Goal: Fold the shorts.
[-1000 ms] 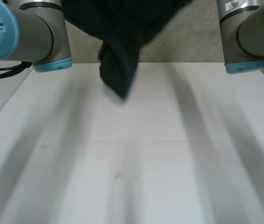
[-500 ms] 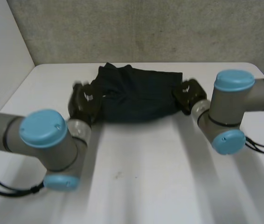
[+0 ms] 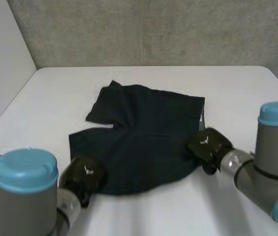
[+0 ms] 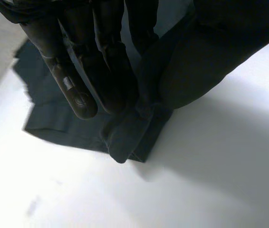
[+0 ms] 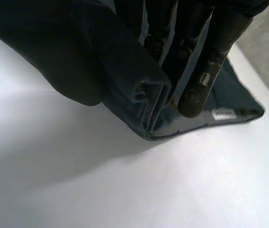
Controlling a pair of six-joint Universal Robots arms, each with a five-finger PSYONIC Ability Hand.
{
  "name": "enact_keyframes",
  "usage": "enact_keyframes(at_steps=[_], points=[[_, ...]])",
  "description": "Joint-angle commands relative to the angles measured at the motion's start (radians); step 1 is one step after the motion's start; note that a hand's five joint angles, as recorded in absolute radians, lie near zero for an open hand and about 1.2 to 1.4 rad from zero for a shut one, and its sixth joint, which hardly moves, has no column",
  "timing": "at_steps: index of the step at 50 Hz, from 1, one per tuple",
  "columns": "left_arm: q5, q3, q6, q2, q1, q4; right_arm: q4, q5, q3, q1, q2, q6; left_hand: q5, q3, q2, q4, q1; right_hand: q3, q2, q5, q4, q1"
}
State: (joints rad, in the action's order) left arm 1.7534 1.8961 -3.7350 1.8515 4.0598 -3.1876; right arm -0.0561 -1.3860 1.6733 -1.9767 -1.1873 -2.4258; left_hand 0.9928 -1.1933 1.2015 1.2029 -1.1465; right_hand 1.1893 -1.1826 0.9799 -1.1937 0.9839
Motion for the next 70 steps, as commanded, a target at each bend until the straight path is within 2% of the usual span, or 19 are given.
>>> enact_keyframes(at_steps=[1,4,9,13,15,19,23,26,30,33,38,49,52,53,54,55,57,62,70], points=[[0.009,0.087,0.007,-0.086,-0.033,0.049,-0.02,0.001,0.215,0.079,-0.139,0.143,0.229,-0.203,0.195,0.193,-0.25,0.207,-0.214,0.242,-0.203,0.412],[0.02,0.116,-0.006,-0.164,-0.041,0.074,-0.054,0.001,0.258,0.09,-0.207,0.174,0.229,-0.203,0.195,0.193,-0.25,0.207,-0.214,0.242,-0.203,0.412],[0.008,0.127,-0.069,-0.29,-0.055,0.196,-0.255,0.005,0.29,0.105,-0.32,0.208,0.229,-0.203,0.195,0.193,-0.25,0.207,-0.214,0.242,-0.203,0.412],[-0.008,0.11,-0.155,-0.336,-0.059,0.241,-0.423,0.036,0.281,0.113,-0.328,0.252,0.229,-0.203,0.195,0.193,-0.25,0.207,-0.214,0.242,-0.203,0.412],[-0.023,0.086,-0.201,-0.325,-0.05,0.229,-0.435,0.062,0.257,0.121,-0.328,0.272,0.229,-0.203,0.195,0.193,-0.25,0.207,-0.214,0.242,-0.203,0.412],[-0.037,-0.037,-0.235,-0.192,-0.041,0.117,-0.323,0.07,0.184,0.134,-0.307,0.232,0.229,-0.203,0.195,0.193,-0.25,0.207,-0.214,0.242,-0.203,0.412],[-0.035,-0.185,-0.243,-0.028,-0.007,-0.047,-0.239,0.05,0.105,0.131,-0.213,0.151,0.229,-0.203,0.195,0.193,-0.25,0.207,-0.214,0.242,-0.203,0.412],[-0.038,-0.303,-0.244,0.101,0.022,-0.17,-0.208,0.004,0.014,0.124,-0.121,0.103,0.229,-0.203,0.195,0.193,-0.25,0.207,-0.214,0.242,-0.203,0.412],[-0.046,-0.51,-0.299,0.292,0.036,-0.34,-0.173,-0.123,-0.113,0.121,-0.025,0.099,0.229,-0.203,0.195,0.193,-0.25,0.207,-0.214,0.242,-0.203,0.412],[-0.046,-0.628,-0.338,0.394,0.037,-0.394,-0.084,-0.191,-0.183,0.096,0.047,0.103,0.229,-0.203,0.195,0.193,-0.25,0.207,-0.214,0.242,-0.203,0.412],[-0.051,-0.876,-0.368,0.593,0.051,-0.44,0.064,-0.223,-0.266,0.082,0.147,0.123,0.229,-0.203,0.195,0.193,-0.25,0.207,-0.214,0.242,-0.203,0.412],[-0.19,-1.063,-0.25,0.801,0.07,-0.48,0.337,-0.229,-0.418,0.081,0.357,0.183,0.229,-0.203,0.195,0.193,-0.25,0.207,-0.214,0.242,-0.203,0.412],[-0.187,-1.06,-0.218,0.808,0.067,-0.511,0.36,-0.234,-0.437,0.082,0.376,0.174,0.229,-0.203,0.195,0.193,-0.25,-0.055,0.048,-0.02,0.059,0.15],[-0.187,-1.054,-0.209,0.808,0.061,-0.52,0.363,-0.235,-0.443,0.082,0.379,0.168,-0.032,0.058,-0.066,-0.068,0.011,-0.614,0.608,-0.579,0.619,-0.409],[-0.187,-1.048,-0.194,0.805,0.054,-0.532,0.364,-0.237,-0.443,0.082,0.376,0.168,-0.741,0.767,-0.775,-0.777,0.72,-0.91,0.904,-0.876,0.915,-0.705],[-0.189,-1.042,-0.184,0.805,0.053,-0.538,0.366,-0.237,-0.441,0.084,0.374,0.165,-0.993,1.019,-1.027,-1.028,0.972,-1.015,1.008,-0.98,1.019,-0.809],[-0.19,-1.025,-0.169,0.796,0.045,-0.56,0.366,-0.246,-0.435,0.088,0.356,0.134,-0.928,0.954,-0.962,-0.963,0.907,-1.015,1.008,-0.98,1.019,-0.809],[-0.161,-0.95,-0.154,0.686,0.03,-0.653,0.364,-0.255,-0.389,0.091,0.235,0.001,-0.993,1.019,-1.027,-1.028,0.972,-1.015,1.008,-0.98,1.019,-0.809],[-0.066,-0.724,-0.088,0.427,0.025,-0.675,0.303,-0.194,-0.265,0.096,0.009,-0.212,-0.993,1.019,-1.027,-1.028,0.972,-1.015,1.008,-0.98,1.019,-0.809]])
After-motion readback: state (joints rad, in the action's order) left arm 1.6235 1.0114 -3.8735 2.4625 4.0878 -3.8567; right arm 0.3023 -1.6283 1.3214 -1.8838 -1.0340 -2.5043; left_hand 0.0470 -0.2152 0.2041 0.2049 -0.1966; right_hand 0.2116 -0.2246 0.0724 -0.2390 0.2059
